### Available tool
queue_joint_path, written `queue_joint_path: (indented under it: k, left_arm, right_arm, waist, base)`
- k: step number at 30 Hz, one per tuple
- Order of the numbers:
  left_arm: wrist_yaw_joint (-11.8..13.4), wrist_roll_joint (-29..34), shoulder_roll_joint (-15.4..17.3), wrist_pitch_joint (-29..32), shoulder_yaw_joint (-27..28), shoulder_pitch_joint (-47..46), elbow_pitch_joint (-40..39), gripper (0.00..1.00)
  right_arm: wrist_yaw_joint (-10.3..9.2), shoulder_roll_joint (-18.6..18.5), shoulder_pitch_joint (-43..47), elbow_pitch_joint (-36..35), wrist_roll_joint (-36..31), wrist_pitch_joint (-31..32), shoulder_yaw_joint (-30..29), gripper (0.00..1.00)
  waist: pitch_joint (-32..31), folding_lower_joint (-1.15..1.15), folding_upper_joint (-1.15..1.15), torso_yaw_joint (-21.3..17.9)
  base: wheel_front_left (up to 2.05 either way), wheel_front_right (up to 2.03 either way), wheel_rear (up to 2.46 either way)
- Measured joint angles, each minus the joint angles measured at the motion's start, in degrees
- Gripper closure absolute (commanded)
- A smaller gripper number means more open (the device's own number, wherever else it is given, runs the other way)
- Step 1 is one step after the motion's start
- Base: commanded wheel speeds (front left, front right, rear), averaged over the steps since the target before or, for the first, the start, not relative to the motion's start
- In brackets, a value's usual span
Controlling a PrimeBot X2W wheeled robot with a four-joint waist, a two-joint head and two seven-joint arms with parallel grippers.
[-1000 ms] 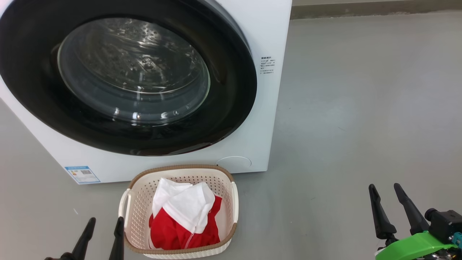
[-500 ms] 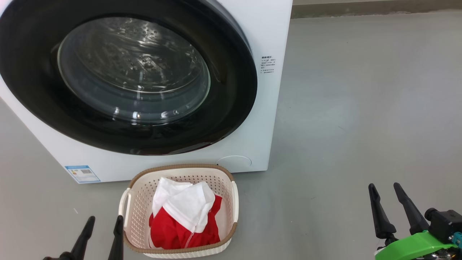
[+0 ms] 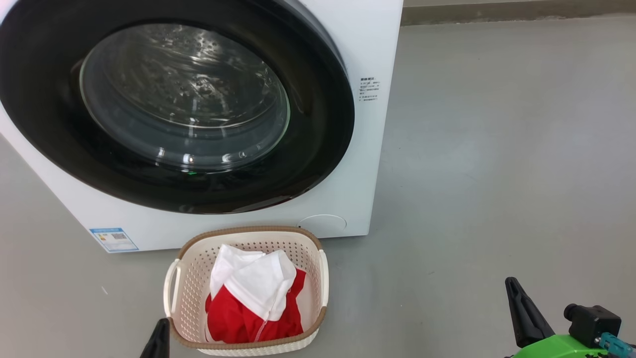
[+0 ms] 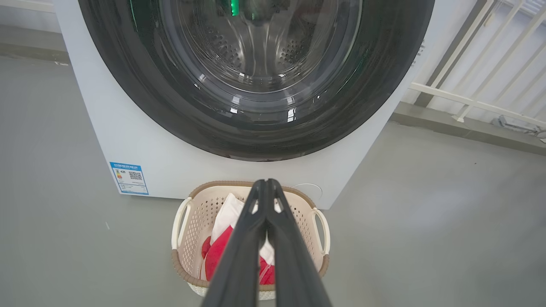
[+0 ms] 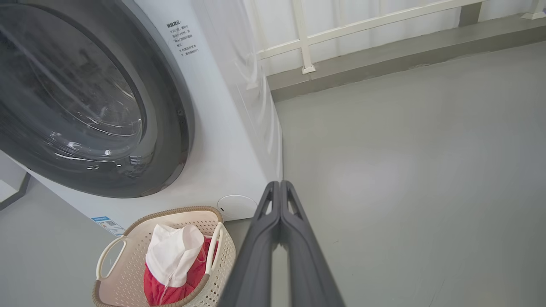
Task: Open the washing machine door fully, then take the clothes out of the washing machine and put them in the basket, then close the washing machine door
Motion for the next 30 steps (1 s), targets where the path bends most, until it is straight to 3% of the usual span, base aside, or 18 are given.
queue_joint_path:
  k: [30]
  left_arm:
    - [0.0,-17.7,-0.2,4.9,0.8,-0.6,-0.1,1.00]
  right_arm:
    - [0.00,0.2,-0.3,-1.5,16.3,5.1,-1.5,1.00]
  waist:
    - [-0.4,0.01,0.00,0.3]
  base:
    - [0.00,0.00,0.00]
